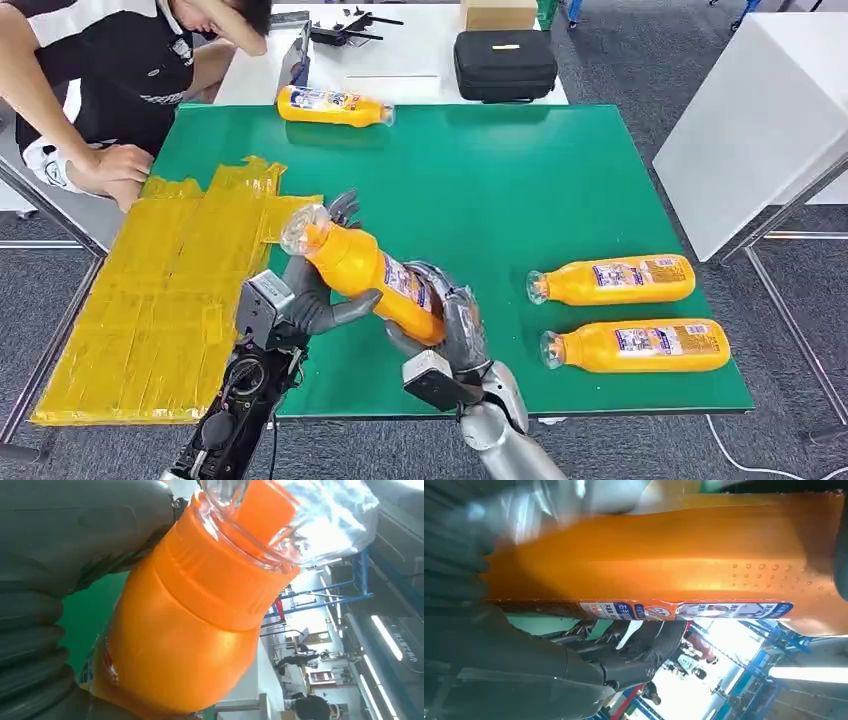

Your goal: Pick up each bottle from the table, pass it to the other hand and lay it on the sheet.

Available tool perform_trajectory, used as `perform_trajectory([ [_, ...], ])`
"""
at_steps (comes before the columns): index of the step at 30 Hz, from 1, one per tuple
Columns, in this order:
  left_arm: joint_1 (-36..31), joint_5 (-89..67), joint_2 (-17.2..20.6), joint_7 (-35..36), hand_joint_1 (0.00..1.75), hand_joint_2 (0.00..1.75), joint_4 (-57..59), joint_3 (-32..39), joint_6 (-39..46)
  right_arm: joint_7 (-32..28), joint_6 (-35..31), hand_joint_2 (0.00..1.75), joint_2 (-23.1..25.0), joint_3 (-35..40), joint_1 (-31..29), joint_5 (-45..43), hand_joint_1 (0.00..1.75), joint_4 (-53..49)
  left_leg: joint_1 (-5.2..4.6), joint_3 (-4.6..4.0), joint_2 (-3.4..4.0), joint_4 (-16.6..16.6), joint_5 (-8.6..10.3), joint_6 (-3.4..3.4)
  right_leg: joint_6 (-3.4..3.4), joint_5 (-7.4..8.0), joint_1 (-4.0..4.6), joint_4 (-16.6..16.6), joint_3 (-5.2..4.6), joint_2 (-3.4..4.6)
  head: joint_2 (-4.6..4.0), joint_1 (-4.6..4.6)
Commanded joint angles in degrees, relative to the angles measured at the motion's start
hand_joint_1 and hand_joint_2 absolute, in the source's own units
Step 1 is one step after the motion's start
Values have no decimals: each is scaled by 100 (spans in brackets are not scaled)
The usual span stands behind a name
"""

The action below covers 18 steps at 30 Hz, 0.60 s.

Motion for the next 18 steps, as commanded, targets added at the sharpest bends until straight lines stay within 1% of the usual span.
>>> perform_trajectory([
  [1, -143, 268, 62, -205, 30, 175, 166, 36, -50, -24, 94, 175, -114, 214, -217, 2, 175, 407, 2, 8, 4, -2, 0, -7, -1, 0, 1, -3, 8, 5, 0, 0],
  [2, -143, 268, 62, -205, 82, 175, 166, 36, -50, -24, 94, 175, -114, 214, -217, 2, 175, 407, 3, 13, 4, -2, -1, -10, -2, -1, 2, -5, 15, 6, 0, 0],
  [3, -143, 298, 57, -219, 140, 175, 170, 52, -51, -24, 105, 175, -120, 206, -222, 1, 175, 412, 4, 10, 4, -1, -1, -9, -1, 0, 3, -4, 11, 5, 0, 0],
  [4, -143, 298, 57, -219, 166, 175, 170, 52, -51, -24, 105, 175, -120, 206, -222, 1, 175, 412, 6, 19, 7, -1, -4, -13, -2, -2, 5, -5, 21, 9, 0, 0],
  [6, -146, 325, 60, -237, 173, 175, 215, 60, -51, -22, 144, 175, -129, 191, -244, -3, 175, 458, 3, 9, 4, -2, -1, -7, -1, 0, 2, -4, 11, 5, 0, 2],
  [8, -148, 339, 57, -248, 175, 175, 238, 57, -50, -28, 141, 175, -125, 186, -270, -7, 175, 507, 6, 25, 10, 0, -6, -16, -2, -3, 4, -5, 27, 13, 0, 0],
  [9, -148, 339, 57, -248, 175, 175, 238, 57, -50, -28, 141, 175, -125, 186, -270, -7, 175, 507, 3, 9, 3, -2, -1, -7, -1, 0, 2, -4, 10, 5, 0, 0],
  [12, -146, 342, 55, -251, 175, 175, 239, 56, -50, -33, 139, 175, -125, 185, -284, -10, 175, 527, 5, 19, 6, -3, -2, -13, -2, -1, 3, -6, 20, 9, 0, 0],
  [13, -146, 343, 56, -251, 171, 175, 238, 56, -49, -36, 138, 175, -122, 184, -291, -12, 175, 534, 4, 13, 3, -2, -1, -9, -1, -1, 3, -5, 14, 5, 0, 2],
  [17, -155, 344, 60, -251, 173, 175, 221, 70, -45, -73, 81, 175, -121, 144, -330, -40, 175, 561, 6, 22, 11, 0, -5, -15, -2, -2, 5, -5, 23, 14, 0, -2],
  [18, -152, 343, 55, -251, 173, 175, 208, 71, -45, -77, 66, 175, -127, 131, -329, -51, 175, 554, 1, 12, 4, -3, 0, -9, -1, 0, 0, -4, 12, 6, 0, 0],
])
